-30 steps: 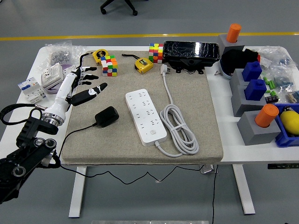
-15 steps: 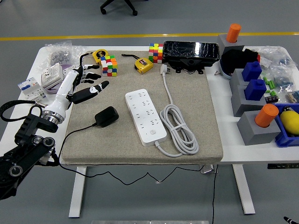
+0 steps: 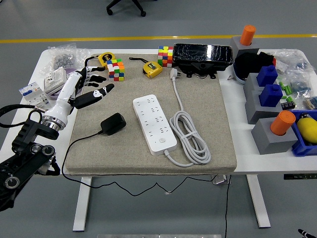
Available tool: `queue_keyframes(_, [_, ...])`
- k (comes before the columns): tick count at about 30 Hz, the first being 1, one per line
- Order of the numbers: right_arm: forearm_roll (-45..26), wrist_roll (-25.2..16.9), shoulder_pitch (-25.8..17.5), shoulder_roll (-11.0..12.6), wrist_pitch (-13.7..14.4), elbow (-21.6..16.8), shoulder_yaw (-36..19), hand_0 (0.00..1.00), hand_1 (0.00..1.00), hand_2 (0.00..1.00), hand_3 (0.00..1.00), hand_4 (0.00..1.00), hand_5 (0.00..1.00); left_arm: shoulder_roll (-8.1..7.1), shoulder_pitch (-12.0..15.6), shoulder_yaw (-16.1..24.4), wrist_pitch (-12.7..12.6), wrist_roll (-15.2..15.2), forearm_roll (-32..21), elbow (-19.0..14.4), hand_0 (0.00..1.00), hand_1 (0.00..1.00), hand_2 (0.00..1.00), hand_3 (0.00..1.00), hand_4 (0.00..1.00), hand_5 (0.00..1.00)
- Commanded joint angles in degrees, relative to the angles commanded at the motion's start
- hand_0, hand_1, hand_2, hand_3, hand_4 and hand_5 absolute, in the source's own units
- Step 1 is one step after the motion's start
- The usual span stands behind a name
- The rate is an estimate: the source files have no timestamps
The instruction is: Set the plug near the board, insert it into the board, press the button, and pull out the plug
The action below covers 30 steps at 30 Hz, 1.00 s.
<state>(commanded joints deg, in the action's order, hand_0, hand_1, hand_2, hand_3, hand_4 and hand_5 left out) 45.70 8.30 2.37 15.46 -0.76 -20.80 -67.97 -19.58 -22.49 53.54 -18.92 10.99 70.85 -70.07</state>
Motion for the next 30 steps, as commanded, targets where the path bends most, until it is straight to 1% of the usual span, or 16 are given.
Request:
queue_keyframes(6, [-0.03,-0.2,0.35,0.25,0.1,-0.24,0.72,0.574,0.632,0.616,0.547,0.888,0.421,-0.57,0.13,-0.71,0.73,-0.73,0.79,-0.26,0.587,0.628,0.607,0.729,0.87,0.448])
queue_keyframes(13, [-0.54,-0.23,0.48,-0.13,0.02,0.37,2.21,0.574,0.631,0.616,0.547,0.888,0.421,-0.45,0.44,-0.74,1.06,-1.13,1.09,-0.16,0.587,0.628,0.607,0.729,0.867,0.448])
queue_keyframes(18, [-0.9,-0.28,0.08,-0.29,0.02,0.88,3.16,0.575,0.633,0.619,0.547,0.888,0.421,-0.32,0.92,-1.4,2.21,-1.99,1.51,0.16,0.587,0.627,0.609,0.728,0.865,0.45])
queue_keyframes(25, [-0.81,-0.38,-1.0,0.09,0.12,0.69,3.29,0.575,0.632,0.619,0.547,0.889,0.422,0.1,3.01,-1.4,2.65,-2.12,1.6,0.68,0.591,0.627,0.61,0.725,0.864,0.449])
queue_keyframes(30, [-0.67,-0.33,-2.66,-0.2,0.08,0.89,2.52,0.577,0.633,0.619,0.547,0.889,0.422,-0.18,4.39,-1.39,2.66,-2.13,1.67,1.01,0.59,0.627,0.61,0.726,0.864,0.451])
